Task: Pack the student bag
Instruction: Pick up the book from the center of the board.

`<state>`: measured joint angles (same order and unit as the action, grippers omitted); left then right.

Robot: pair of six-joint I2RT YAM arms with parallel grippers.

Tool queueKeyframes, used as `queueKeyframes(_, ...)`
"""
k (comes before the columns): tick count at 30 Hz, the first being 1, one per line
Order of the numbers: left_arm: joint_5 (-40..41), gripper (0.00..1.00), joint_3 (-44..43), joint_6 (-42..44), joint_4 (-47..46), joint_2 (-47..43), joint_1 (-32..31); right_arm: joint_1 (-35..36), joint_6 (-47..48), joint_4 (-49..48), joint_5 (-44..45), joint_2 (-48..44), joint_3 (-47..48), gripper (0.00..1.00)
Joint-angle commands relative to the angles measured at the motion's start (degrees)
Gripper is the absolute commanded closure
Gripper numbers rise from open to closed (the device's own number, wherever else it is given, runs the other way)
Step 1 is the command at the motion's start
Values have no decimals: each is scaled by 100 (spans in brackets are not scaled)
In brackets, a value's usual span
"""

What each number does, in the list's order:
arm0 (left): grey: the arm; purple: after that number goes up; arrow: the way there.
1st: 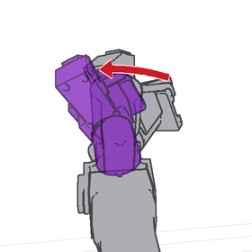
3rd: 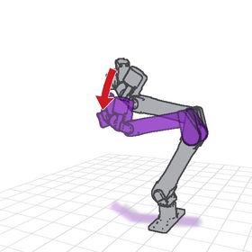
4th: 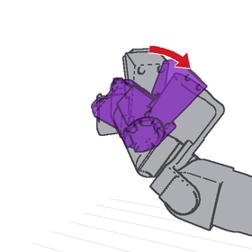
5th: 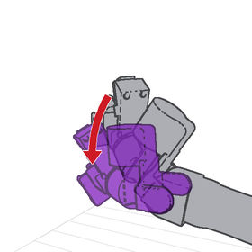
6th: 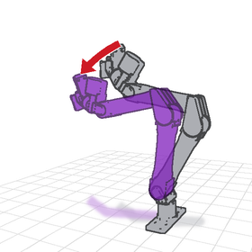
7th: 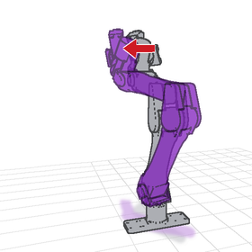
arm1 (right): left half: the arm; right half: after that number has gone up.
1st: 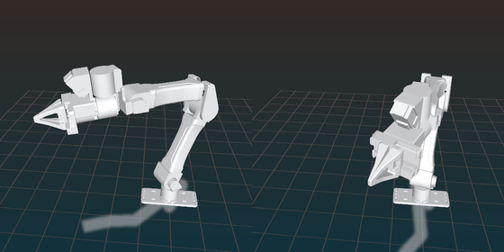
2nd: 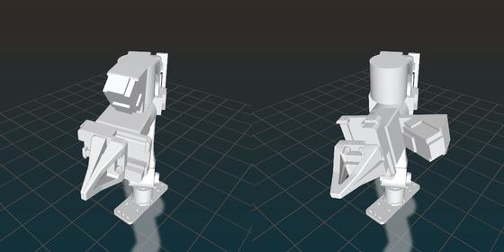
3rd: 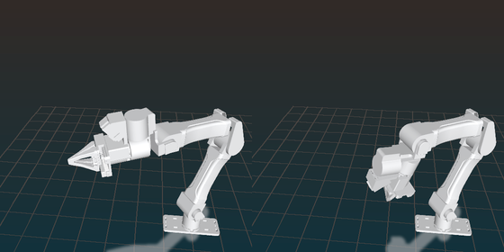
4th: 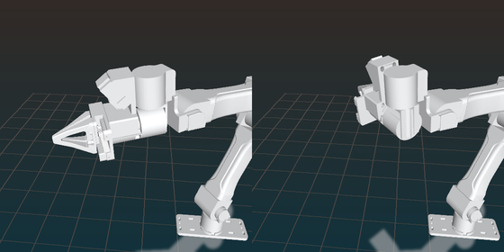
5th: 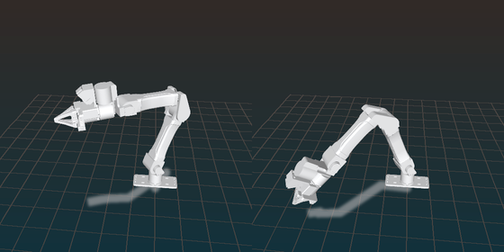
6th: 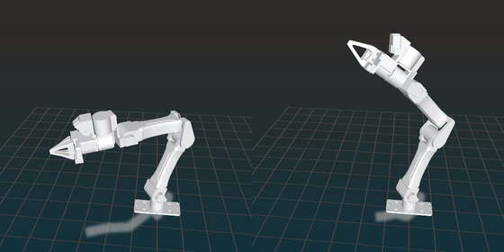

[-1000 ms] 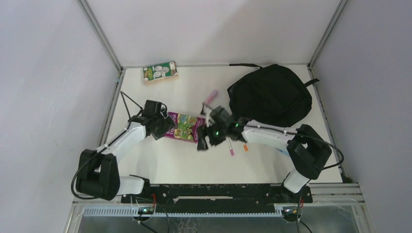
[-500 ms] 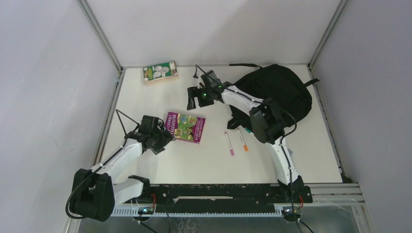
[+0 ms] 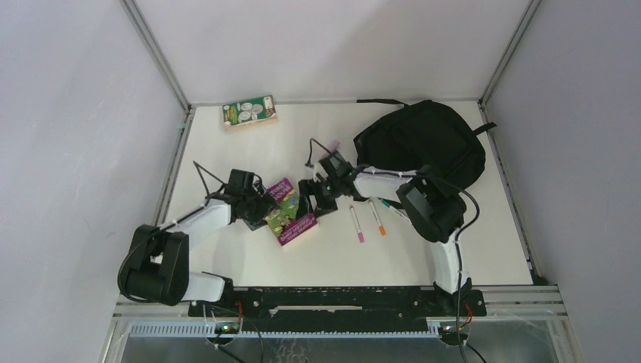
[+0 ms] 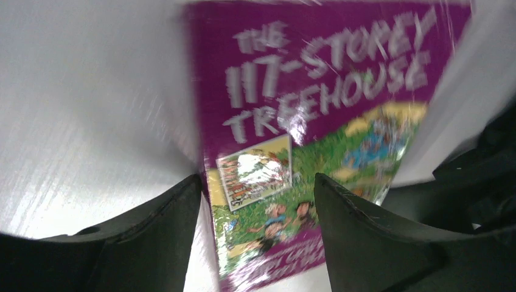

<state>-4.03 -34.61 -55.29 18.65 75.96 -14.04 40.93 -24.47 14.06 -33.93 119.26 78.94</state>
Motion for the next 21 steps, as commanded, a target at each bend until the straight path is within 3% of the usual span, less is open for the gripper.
queueKeyframes(1,-223,27,-346,337,-206,522,45,608,-690,-685,-628,-763,-1039,14)
queueKeyframes(6,-357,27,-532,554,-174,761,57,1193,-788,-584,178,-1359,-1675,13)
queueKeyframes(13,-530,27,-371,737,-123,697,59,479,-2734,-1756,628,-1580,-2376,14)
queueKeyframes(18,-668,27,-122,677,-282,656,55,464,-3582,-1704,1908,-1629,-2392,13)
queueKeyframes(21,-775,27,-3,634,-451,679,59,486,-3999,-2155,2059,-1428,-2381,14)
